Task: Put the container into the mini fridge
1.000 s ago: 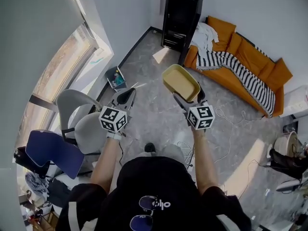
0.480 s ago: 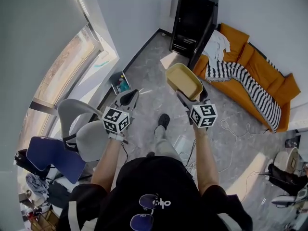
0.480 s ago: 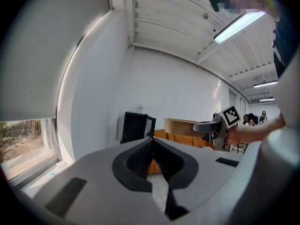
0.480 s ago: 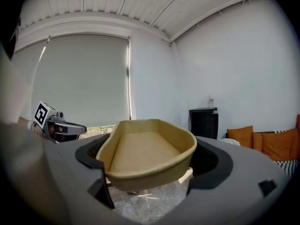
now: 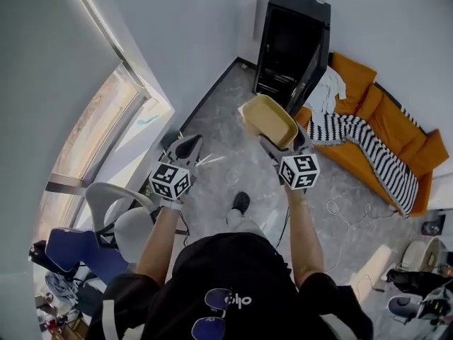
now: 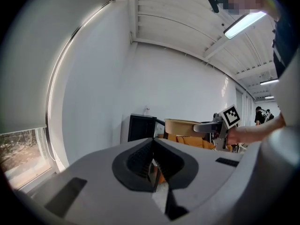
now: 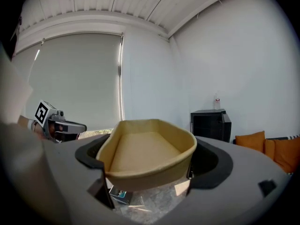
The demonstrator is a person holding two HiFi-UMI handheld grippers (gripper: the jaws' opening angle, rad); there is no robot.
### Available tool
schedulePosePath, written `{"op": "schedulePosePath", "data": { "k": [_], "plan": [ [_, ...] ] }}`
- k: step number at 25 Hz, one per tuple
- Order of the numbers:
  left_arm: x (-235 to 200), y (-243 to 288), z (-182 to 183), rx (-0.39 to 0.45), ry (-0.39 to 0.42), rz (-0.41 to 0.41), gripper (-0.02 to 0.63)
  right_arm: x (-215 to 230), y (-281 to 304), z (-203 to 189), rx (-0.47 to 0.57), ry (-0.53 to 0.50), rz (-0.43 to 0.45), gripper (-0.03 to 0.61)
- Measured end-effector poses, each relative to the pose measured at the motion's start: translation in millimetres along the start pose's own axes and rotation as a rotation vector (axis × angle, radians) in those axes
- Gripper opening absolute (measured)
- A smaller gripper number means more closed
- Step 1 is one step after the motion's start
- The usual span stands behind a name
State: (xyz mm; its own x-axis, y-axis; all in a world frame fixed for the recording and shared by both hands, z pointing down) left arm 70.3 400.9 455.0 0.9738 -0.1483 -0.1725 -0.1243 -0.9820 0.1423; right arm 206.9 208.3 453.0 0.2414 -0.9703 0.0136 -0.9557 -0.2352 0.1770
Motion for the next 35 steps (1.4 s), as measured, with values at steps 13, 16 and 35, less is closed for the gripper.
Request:
{"op": "schedulePosePath", "data": {
  "k": [13,16,35],
  "plan": [
    [-48,113,28,0.002,-0.012,0.004,0.008,87,96,16,-0.007,0.024,0.008,0.531],
    [-62,131,27,-0.007,-0.022,-0.002,0.008,98,114,16,-0.016,0.029,-0.001,0.531],
    [-229,365,110,-0.021,0.018,-0.222,0.008,218,336,64,-0.014,0.054,-0.169,0.531]
  ]
}}
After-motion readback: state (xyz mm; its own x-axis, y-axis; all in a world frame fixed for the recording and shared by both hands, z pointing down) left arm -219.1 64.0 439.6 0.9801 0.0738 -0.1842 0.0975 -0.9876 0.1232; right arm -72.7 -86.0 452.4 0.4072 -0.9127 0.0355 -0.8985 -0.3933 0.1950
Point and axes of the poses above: the fingertips, and each gripper's own axes: y forward along the fingers, x to its right, z out of its top, the point moved 1 cm from there along -y, backward along the fingers, and after that the axes turned 4 degrees about -y, right-handed, at the moved point
